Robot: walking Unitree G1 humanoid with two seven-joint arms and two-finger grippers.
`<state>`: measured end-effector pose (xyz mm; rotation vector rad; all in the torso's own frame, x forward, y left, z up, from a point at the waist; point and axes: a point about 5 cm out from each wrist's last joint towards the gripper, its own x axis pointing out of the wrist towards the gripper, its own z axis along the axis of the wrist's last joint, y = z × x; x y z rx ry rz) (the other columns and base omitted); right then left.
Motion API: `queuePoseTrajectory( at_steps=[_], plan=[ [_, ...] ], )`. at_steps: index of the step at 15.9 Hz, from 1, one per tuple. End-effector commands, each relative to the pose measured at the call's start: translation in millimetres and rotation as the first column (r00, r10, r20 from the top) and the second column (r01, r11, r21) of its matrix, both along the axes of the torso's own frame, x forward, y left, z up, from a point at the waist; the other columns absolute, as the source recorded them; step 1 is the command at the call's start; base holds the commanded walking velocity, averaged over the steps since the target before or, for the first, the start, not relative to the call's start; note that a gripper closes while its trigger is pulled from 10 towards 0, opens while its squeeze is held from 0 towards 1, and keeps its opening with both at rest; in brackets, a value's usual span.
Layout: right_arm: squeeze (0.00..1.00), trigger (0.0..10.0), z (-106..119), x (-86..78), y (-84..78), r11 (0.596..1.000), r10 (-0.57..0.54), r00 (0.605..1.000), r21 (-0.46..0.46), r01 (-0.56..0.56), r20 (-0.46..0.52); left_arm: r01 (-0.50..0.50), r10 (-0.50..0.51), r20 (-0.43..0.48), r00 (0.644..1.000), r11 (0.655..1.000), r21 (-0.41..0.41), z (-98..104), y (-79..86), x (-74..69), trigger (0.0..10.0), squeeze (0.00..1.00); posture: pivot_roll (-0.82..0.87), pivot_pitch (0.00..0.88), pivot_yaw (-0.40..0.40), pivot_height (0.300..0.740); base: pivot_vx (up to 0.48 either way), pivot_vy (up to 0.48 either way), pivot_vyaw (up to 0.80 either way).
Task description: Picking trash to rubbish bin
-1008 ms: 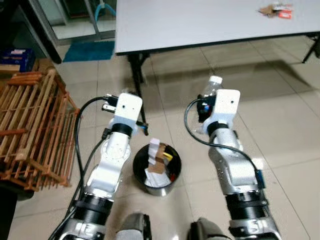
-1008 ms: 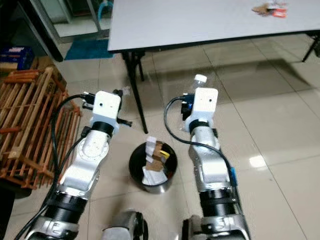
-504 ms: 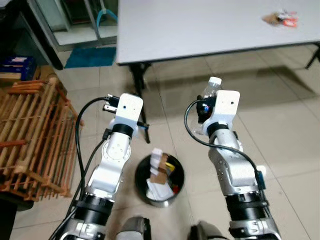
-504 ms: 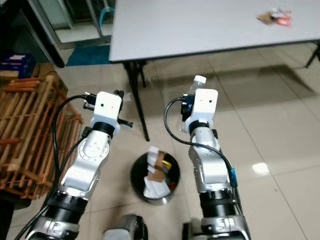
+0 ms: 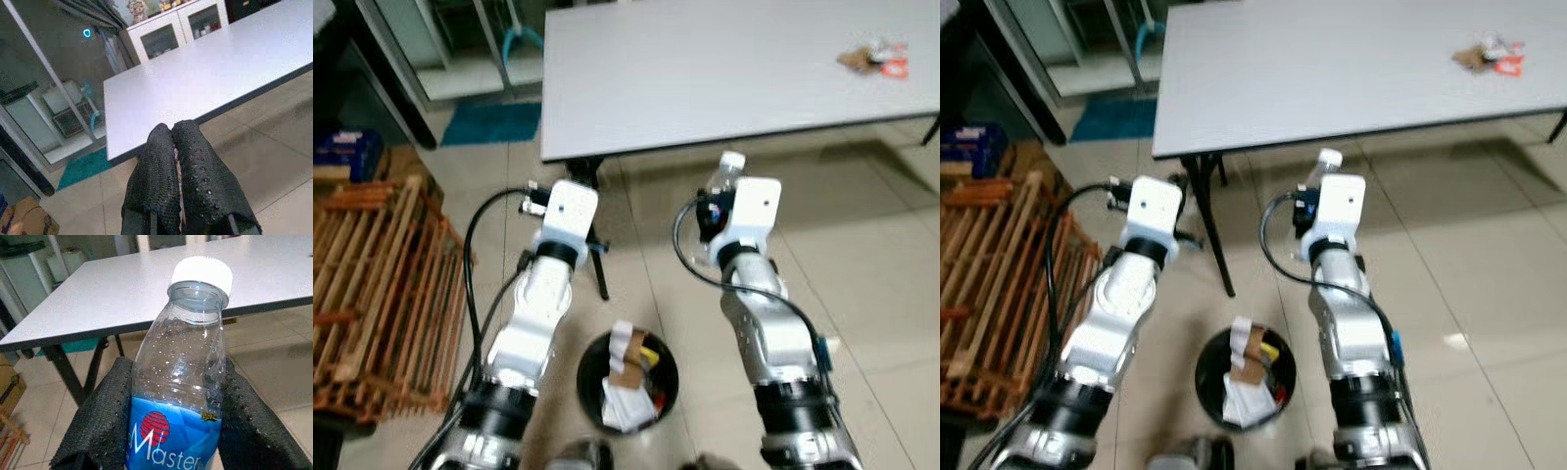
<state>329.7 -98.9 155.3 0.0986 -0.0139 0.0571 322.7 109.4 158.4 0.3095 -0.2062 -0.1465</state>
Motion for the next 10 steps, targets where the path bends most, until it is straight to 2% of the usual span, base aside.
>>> queuePoseTrajectory(
  at_steps=[1,6,8,10],
  plan=[
    [0.0,10.0,-1,-0.8,3.0,1.0,0.009,1.0,-0.006,-0.01,-0.012,0.027,-0.027,-0.035,0.999,1.0,0.009,-9,-1.4,-3.1,10.0,0.0,0.02,0.125,0.08,0.74,0.0,0.0,0.0],
    [0.0,10.0,-3,1.0,-1.5,1.0,-0.01,1.0,-0.025,0.01,-0.025,0.094,-0.092,-0.131,0.987,0.996,0.01,-29,-5.8,-4.5,10.0,0.0,0.01,0.129,0.081,0.74,0.0,0.0,0.0],
    [0.0,10.0,-1,0.6,1.3,1.0,0.012,1.0,-0.011,-0.012,-0.013,0.089,-0.102,-0.229,0.968,0.994,-0.066,-44,-4.2,-4.4,10.0,0.0,0.02,0.132,0.079,0.74,0.0,0.0,0.0],
    [0.0,10.0,-1,0.8,1.4,1.0,0.011,1.0,-0.012,-0.011,-0.012,0.03,-0.095,-0.381,0.92,0.985,-0.171,-71,0.5,-2.1,10.0,0.0,0.01,0.135,0.079,0.74,0.0,0.0,0.0]
  ],
)
